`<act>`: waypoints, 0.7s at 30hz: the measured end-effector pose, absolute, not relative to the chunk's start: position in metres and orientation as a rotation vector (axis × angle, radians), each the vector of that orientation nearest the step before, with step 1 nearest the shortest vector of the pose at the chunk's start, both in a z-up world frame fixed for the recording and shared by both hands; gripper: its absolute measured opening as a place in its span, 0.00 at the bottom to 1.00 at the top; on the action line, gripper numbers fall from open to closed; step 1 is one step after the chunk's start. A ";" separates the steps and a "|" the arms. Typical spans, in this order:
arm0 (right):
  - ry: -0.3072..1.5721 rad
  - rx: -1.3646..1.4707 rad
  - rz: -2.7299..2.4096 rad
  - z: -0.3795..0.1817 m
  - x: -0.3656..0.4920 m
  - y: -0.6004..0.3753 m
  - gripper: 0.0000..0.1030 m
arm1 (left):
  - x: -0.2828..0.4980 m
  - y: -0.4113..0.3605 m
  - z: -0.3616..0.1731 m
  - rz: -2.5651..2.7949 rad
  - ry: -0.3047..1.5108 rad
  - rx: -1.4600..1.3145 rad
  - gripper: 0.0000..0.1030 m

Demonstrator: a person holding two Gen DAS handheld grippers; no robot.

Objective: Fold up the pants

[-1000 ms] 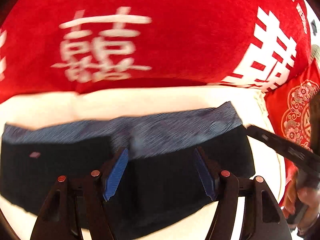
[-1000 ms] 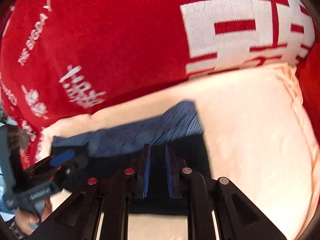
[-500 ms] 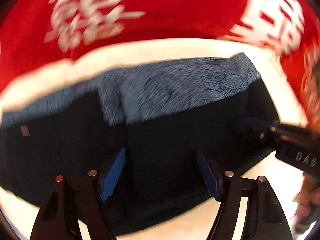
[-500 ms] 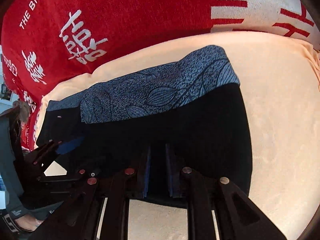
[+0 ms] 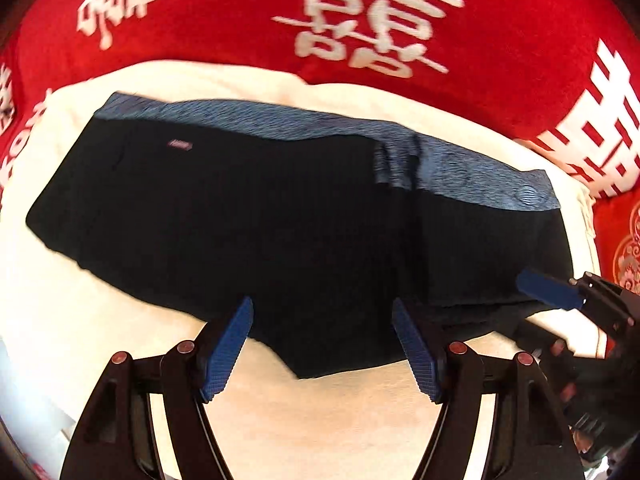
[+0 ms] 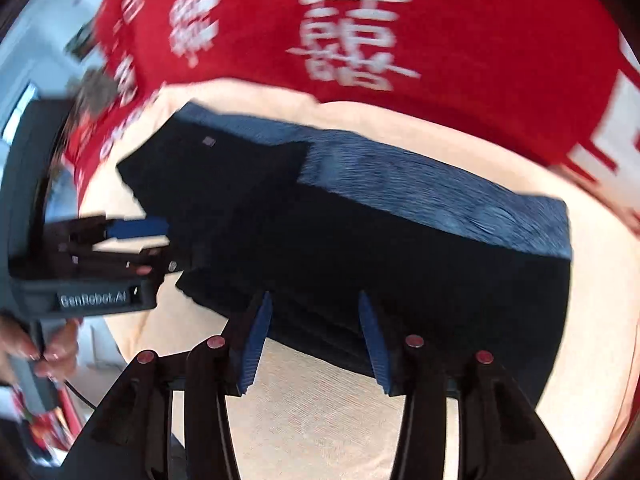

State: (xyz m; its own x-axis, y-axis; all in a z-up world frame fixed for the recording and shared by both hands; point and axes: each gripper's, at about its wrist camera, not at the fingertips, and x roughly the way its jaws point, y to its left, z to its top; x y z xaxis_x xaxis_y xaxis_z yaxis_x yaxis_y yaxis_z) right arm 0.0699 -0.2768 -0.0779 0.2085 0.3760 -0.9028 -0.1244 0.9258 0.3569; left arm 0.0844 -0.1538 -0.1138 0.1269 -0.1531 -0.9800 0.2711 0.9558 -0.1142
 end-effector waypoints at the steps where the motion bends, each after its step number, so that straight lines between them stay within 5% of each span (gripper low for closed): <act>1: 1.318 0.176 0.363 -0.079 0.070 -0.267 0.48 | 0.084 -0.152 -0.116 -0.300 1.419 0.096 0.71; 7: 1.321 0.037 0.318 -0.090 0.079 -0.244 0.48 | 0.083 -0.136 -0.122 -0.316 1.428 0.079 0.71; 8: 1.350 0.066 0.328 -0.094 0.081 -0.245 0.40 | 0.083 -0.134 -0.123 -0.316 1.432 0.077 0.71; 9: 1.364 0.101 0.342 -0.094 0.082 -0.245 0.20 | 0.083 -0.130 -0.123 -0.317 1.436 0.073 0.71; 13: 1.368 0.144 0.347 -0.079 0.086 -0.245 0.14 | 0.085 -0.113 -0.118 -0.317 1.429 0.051 0.71; 15: 1.389 0.227 0.379 -0.080 0.088 -0.245 0.00 | 0.087 -0.107 -0.117 -0.315 1.428 0.039 0.71; 21: 1.438 0.186 0.351 -0.094 0.083 -0.210 0.01 | 0.093 -0.086 -0.119 -0.286 1.441 0.009 0.71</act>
State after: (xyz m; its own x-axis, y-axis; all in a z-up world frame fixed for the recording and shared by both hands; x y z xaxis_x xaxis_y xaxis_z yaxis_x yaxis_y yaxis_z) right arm 0.0834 -0.2096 -0.0942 0.0931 0.3453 -0.9339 -0.1243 0.9346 0.3332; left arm 0.0933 -0.0863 -0.1189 0.1011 -0.1883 -0.9769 0.1995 0.9658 -0.1656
